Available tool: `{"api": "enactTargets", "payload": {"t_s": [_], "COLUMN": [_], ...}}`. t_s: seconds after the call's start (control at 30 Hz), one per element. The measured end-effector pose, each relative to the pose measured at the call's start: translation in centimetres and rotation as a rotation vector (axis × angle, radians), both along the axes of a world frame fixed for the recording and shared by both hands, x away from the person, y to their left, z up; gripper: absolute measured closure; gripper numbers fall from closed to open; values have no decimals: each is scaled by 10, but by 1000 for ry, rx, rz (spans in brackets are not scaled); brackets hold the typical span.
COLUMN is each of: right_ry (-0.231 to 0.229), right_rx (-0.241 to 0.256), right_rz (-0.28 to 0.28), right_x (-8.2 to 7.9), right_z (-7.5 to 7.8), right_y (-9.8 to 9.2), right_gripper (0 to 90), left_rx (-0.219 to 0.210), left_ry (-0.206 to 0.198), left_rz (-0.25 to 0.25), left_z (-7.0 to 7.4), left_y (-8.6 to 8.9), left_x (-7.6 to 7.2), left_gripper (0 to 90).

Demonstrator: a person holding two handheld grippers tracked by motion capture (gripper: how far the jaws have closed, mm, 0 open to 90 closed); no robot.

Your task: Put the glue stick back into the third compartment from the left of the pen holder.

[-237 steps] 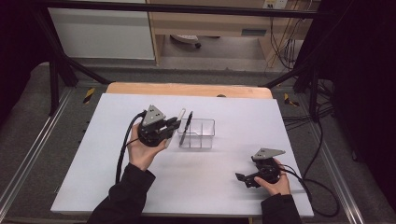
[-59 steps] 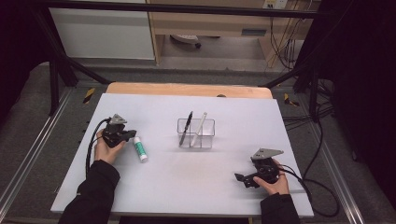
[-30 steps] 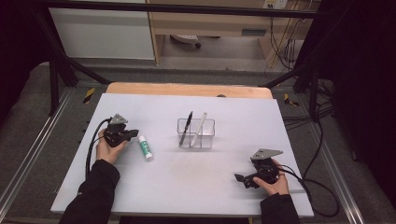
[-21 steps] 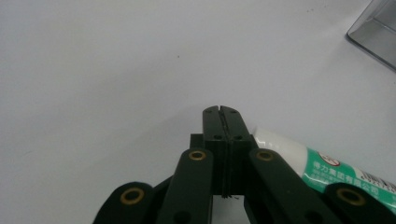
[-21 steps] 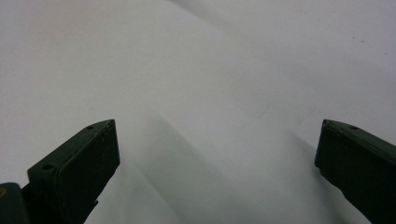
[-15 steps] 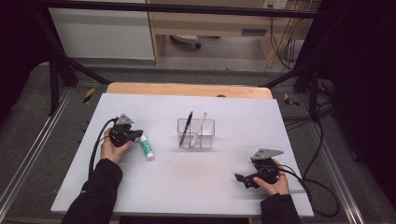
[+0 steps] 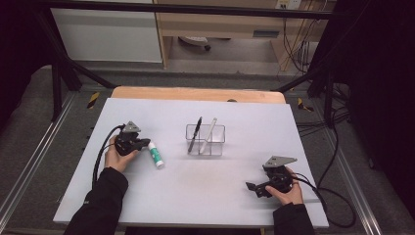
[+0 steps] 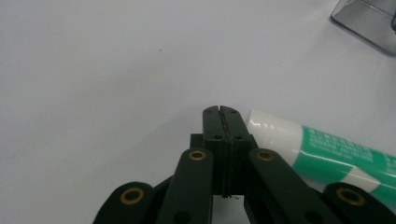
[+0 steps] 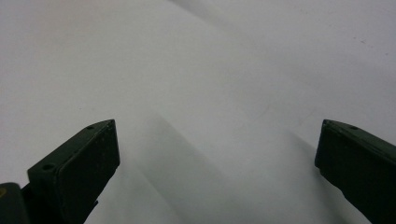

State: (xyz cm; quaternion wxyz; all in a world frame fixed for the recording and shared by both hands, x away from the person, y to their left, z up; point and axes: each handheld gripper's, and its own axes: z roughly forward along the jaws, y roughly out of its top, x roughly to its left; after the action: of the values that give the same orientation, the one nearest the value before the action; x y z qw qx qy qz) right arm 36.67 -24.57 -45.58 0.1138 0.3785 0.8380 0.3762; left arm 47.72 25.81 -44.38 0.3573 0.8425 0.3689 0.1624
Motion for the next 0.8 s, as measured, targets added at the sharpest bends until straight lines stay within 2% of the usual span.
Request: {"api": "enactTargets", "payload": {"t_s": [0.17,0.33,0.57,0.63,0.7,0.8], "right_ry": [0,-3,3,2,-3,-3], "right_rx": [1,1,4,3,4,5], "right_rz": [0,1,-1,0,2,4], "right_x": [0,0,0,0,0,0], "right_z": [0,0,0,0,0,0], "right_y": [0,0,0,0,0,0], "right_gripper": [6,5,5,5,6,5], "left_rx": [-2,-5,-68,-46,-47,-26], "left_ry": [0,-5,-38,-35,-42,-20], "left_rz": [-20,-6,47,47,43,36], "left_z": [1,4,12,15,16,15], "left_y": [-5,-6,-12,-18,-26,-36], "left_x": [-2,-3,0,4,9,17], "left_gripper": [893,893,893,893,893,893]}}
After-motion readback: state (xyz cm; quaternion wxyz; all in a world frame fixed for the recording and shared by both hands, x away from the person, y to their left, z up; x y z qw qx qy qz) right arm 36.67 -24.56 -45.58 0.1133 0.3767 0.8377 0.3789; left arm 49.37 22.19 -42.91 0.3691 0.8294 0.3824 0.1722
